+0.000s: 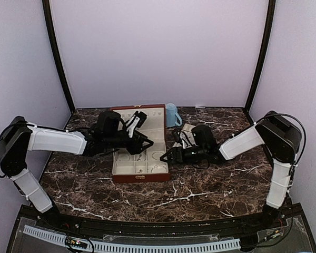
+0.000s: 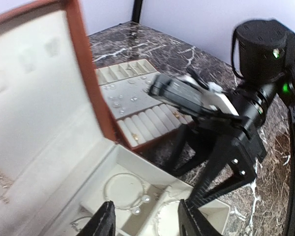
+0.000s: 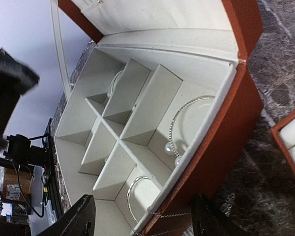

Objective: Organize the mixed jewelry
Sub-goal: Move the jewelry box to the center of the board.

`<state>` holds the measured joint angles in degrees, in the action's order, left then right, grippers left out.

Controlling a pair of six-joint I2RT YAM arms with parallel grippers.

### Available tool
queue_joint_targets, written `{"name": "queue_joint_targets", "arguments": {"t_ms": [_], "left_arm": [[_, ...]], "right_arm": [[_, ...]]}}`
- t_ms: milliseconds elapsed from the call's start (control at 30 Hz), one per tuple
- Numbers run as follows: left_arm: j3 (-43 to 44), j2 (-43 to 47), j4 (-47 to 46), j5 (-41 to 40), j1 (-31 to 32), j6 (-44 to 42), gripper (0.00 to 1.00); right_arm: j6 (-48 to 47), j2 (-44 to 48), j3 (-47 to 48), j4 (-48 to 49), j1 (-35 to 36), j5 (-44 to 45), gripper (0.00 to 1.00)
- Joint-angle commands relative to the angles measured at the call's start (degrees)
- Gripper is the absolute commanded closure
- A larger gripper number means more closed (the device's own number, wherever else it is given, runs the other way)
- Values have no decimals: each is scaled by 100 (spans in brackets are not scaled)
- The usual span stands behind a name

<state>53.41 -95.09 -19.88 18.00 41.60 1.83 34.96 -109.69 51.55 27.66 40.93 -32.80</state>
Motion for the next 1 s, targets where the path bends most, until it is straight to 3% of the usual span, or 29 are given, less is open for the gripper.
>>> {"name": "queue_joint_targets", "arguments": {"t_ms": [0, 367, 633, 800, 967], "left_arm": [[-240, 552, 154, -115, -418, 487, 53], [-417, 1091, 303, -246, -756, 537, 52], [-571, 1261, 239, -312, -781, 545, 52], [-616, 1337, 238, -343, -808, 511, 52], [-646, 1378, 231, -388, -838, 481, 52]], "right_arm": [[-39, 162, 70, -111, 462, -223, 33], [-430, 92, 419, -419, 1242, -174, 35], [-1862, 47, 288, -876, 1248, 673, 40], [-2330, 59, 219, -969, 1304, 1197, 50], [-2701, 16, 296, -1126, 1450, 1495, 50]]}}
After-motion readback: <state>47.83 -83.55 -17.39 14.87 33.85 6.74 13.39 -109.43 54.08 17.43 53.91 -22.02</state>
